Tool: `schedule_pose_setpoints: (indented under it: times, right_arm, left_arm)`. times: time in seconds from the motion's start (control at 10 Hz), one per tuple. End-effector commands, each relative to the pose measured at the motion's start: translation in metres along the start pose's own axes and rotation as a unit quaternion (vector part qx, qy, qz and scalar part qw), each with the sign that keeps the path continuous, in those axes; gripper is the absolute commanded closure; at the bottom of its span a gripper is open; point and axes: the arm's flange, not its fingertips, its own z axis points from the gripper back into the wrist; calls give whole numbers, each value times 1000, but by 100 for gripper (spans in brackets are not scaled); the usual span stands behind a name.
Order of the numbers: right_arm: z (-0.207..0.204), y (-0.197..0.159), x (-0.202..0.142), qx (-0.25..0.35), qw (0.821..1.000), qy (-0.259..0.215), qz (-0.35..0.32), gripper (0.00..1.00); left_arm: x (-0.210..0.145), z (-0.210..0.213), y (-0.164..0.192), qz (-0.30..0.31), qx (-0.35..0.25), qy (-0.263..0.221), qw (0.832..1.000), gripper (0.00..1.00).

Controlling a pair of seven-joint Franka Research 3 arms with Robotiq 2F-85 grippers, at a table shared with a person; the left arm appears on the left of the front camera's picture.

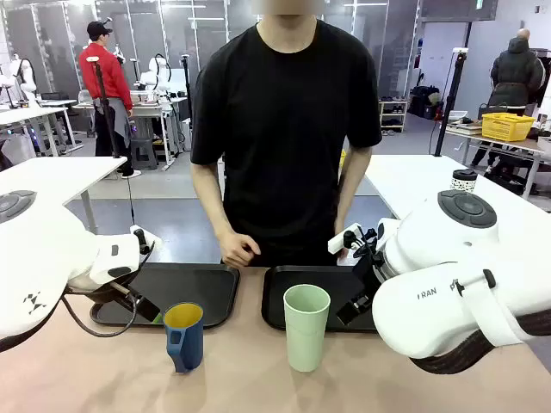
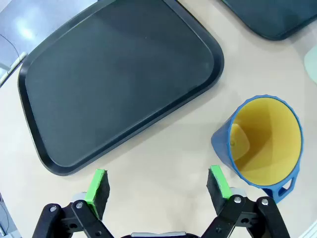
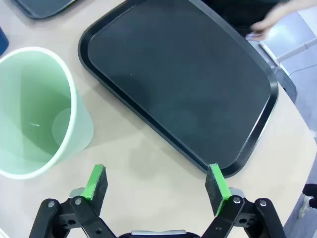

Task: Sort and store the cups by type.
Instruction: Pick up the Reusable plastic cup.

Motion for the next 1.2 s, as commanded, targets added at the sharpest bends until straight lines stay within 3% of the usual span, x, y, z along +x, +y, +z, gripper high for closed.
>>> schedule_pose_setpoints:
  times: [0.0, 1.1]
  right_arm:
    - [0, 0, 0, 0, 1000, 0, 0, 0]
    - [0, 0, 0, 0, 1000, 0, 0, 0]
  left_arm:
    - [0, 0, 0, 0, 0, 0, 1000, 0]
    - [0, 0, 0, 0, 0, 0, 1000, 0]
